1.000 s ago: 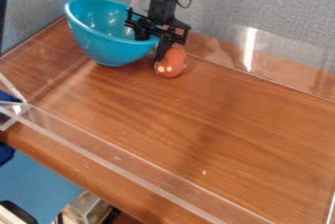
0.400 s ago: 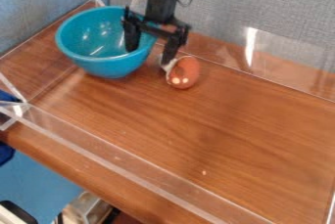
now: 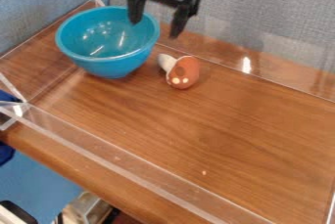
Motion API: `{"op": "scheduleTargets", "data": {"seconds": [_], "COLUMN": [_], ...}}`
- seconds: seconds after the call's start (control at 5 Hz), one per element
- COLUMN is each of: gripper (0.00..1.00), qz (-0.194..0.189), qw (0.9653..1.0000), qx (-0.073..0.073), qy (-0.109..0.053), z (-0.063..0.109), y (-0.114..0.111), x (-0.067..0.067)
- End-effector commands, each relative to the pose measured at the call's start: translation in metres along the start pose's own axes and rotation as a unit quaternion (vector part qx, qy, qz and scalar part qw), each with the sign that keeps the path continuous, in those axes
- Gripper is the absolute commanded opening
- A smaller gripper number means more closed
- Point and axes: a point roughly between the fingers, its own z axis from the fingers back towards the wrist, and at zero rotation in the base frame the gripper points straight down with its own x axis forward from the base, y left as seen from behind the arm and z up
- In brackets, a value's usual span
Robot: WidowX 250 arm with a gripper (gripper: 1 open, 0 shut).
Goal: Put the mushroom in the blue bowl
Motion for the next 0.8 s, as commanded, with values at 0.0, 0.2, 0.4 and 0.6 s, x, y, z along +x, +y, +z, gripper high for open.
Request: {"op": "scheduleTargets", "data": {"seconds": [0.0,0.2,0.4,0.6], "gripper": [1.00,1.00,1.00,1.00], "qz": [0.013,0.025,0.045,0.058], "qw": [0.9991,0.9991,0.9986,0.9980], "qx": [0.001,0.002,-0.002,-0.001], "qy": [-0.041,-0.034,-0.027,-0.024], "z": [0.039,0.052,0.048,0.045], "y": [-0.021,-0.040,-0.050,-0.060], "x": [-0.022,-0.056,-0.092,-0.115]}}
